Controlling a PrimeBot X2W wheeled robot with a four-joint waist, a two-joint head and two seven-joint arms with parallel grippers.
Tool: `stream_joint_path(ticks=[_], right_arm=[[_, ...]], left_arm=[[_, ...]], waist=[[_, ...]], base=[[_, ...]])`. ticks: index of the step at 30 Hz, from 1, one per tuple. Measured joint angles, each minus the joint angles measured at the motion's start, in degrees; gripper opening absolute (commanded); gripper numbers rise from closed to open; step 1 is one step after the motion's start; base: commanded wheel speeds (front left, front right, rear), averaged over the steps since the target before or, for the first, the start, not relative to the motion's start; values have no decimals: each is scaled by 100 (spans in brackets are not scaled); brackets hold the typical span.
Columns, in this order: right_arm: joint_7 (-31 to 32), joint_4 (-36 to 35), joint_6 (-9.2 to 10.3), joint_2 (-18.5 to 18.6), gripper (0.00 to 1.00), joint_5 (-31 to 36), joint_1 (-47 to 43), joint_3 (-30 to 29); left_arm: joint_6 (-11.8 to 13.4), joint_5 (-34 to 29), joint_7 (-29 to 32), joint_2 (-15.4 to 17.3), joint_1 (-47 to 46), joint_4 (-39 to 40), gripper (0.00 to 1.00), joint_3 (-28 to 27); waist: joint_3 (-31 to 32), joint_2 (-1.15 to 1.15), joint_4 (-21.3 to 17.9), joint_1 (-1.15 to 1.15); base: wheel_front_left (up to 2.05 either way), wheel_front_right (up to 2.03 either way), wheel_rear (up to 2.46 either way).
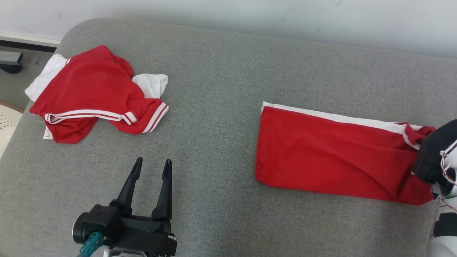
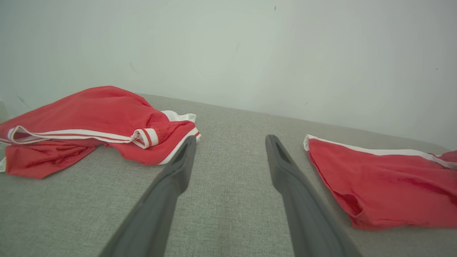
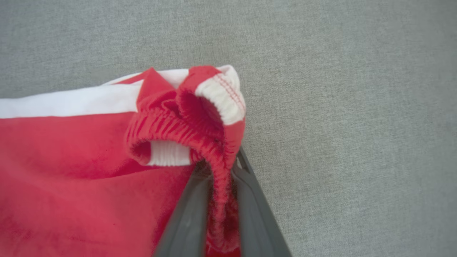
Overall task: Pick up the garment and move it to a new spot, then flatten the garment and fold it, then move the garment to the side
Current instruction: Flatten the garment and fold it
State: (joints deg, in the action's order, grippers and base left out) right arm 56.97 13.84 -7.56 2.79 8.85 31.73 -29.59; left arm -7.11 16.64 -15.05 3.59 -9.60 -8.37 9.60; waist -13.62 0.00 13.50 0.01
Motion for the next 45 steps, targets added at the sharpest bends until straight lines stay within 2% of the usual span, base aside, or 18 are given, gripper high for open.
stream_joint_path(ticks=[3, 6, 10, 16, 26, 37, 44, 45], right_arm=[[74, -169, 0, 1, 0, 305, 55, -76], [264, -236, 0, 8, 0, 285, 197, -19], [510, -199, 0, 10, 0, -343, 350, 226], [628, 15, 0, 9, 0, -1248, 341, 938], [226, 744, 0, 5, 0, -2165, 366, 1746], [-352, 1826, 1, 8, 0, -2242, 687, 1826], [-680, 2432, 1, 10, 0, -2434, 898, 2004], [-712, 2490, 1, 11, 45, -2517, 929, 2057]], left_arm=[[-1, 1, 0, 5, -8, -5, 100, 8], [-2, 1, 0, 9, -8, -23, 100, 3], [-2, 9, 0, 13, -8, -59, 100, -2], [-3, 9, 0, 7, -7, -51, 100, 13], [-23, 24, 0, -3, 20, -51, 100, 77], [-27, 57, 0, -32, 103, -113, 100, 149], [-29, 58, 0, -40, 126, -134, 100, 163], [-29, 58, 0, -40, 132, -140, 100, 163]], waist=[[21, 0, 21, 0], [45, 0, 38, 0], [97, 0, 76, 0], [165, 0, 188, 0], [203, 0, 505, -1], [210, 0, 882, -1], [271, 0, 972, -1], [283, 0, 973, -1]], base=[[0, 0, 0], [0, 0, 0], [0, 0, 0], [0, 0, 0], [0, 0, 0], [0, 0, 0], [0, 0, 0], [0, 0, 0]])
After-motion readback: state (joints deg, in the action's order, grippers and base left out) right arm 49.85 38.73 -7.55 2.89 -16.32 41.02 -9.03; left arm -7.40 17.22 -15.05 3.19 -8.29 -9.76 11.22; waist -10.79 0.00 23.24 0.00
